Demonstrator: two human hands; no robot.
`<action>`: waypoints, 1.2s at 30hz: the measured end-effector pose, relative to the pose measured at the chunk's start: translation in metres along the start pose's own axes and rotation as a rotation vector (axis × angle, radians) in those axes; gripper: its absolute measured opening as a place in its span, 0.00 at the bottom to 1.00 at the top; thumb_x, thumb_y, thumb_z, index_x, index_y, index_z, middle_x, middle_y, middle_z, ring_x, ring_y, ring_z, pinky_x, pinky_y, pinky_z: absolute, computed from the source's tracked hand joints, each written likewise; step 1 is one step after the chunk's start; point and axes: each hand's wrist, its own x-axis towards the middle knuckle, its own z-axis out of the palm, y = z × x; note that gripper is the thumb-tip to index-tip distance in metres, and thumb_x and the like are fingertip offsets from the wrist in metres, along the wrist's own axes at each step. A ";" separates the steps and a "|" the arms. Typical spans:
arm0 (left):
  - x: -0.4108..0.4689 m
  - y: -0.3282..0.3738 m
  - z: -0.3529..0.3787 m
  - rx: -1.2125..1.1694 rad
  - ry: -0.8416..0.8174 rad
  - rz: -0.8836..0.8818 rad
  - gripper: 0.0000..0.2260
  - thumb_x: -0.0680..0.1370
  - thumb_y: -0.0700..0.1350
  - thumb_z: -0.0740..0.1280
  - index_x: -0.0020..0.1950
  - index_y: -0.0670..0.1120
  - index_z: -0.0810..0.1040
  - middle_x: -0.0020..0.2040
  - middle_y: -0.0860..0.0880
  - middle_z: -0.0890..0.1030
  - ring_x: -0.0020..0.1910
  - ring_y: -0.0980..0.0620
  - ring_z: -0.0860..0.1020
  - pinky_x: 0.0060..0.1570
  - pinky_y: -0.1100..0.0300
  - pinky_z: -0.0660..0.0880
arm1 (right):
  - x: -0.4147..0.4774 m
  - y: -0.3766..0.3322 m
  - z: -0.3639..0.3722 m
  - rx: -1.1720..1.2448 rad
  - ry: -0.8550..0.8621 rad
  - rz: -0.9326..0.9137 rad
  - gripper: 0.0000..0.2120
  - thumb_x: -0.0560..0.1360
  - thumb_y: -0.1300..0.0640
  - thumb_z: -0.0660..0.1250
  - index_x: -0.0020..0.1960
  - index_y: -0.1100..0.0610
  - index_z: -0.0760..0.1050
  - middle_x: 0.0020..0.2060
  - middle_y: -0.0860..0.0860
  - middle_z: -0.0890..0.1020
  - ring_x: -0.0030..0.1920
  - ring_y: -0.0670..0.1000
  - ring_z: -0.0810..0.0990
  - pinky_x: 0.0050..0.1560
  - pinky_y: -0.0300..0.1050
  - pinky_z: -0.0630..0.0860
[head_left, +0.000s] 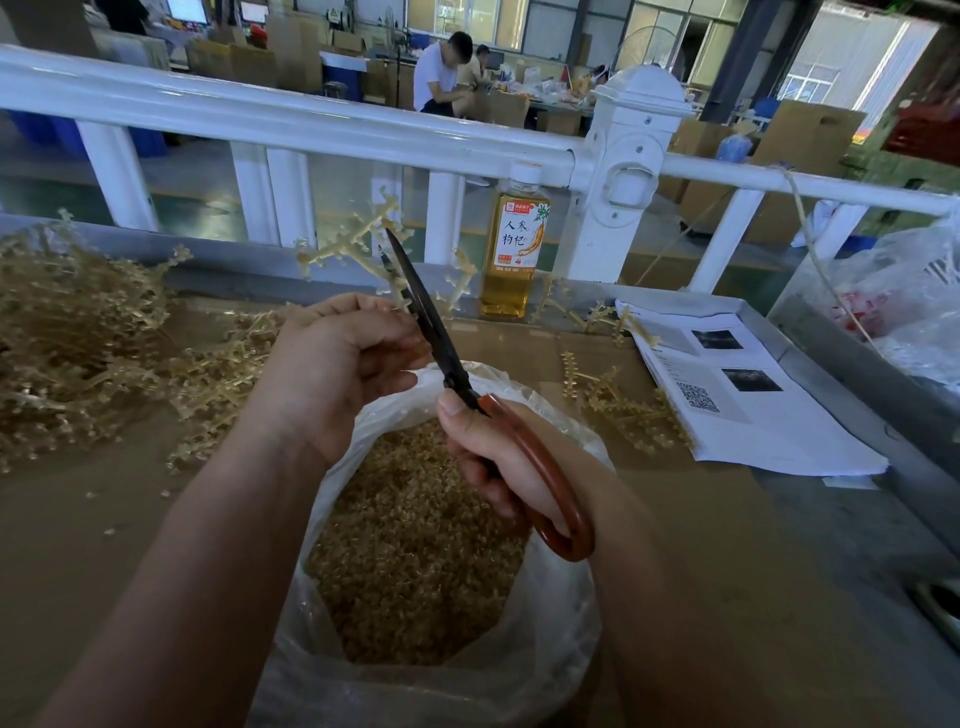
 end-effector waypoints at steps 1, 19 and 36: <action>0.000 0.000 0.000 0.003 0.002 0.003 0.08 0.71 0.32 0.64 0.35 0.44 0.74 0.27 0.50 0.80 0.27 0.54 0.80 0.26 0.67 0.74 | -0.001 0.000 0.000 -0.006 0.001 -0.006 0.19 0.63 0.29 0.54 0.37 0.44 0.67 0.25 0.46 0.71 0.20 0.42 0.67 0.24 0.38 0.65; 0.005 0.000 -0.012 -0.109 0.286 0.024 0.10 0.77 0.37 0.63 0.37 0.47 0.71 0.26 0.53 0.78 0.25 0.57 0.78 0.26 0.66 0.75 | -0.006 -0.007 -0.002 -0.106 -0.074 0.099 0.15 0.75 0.35 0.54 0.37 0.43 0.65 0.28 0.48 0.71 0.21 0.42 0.67 0.25 0.37 0.66; 0.000 -0.006 -0.003 0.186 0.110 -0.129 0.06 0.72 0.34 0.68 0.35 0.41 0.77 0.27 0.48 0.81 0.26 0.52 0.80 0.27 0.63 0.77 | -0.004 -0.013 -0.007 0.051 0.271 -0.002 0.13 0.74 0.45 0.65 0.38 0.54 0.69 0.23 0.45 0.73 0.22 0.43 0.69 0.28 0.38 0.67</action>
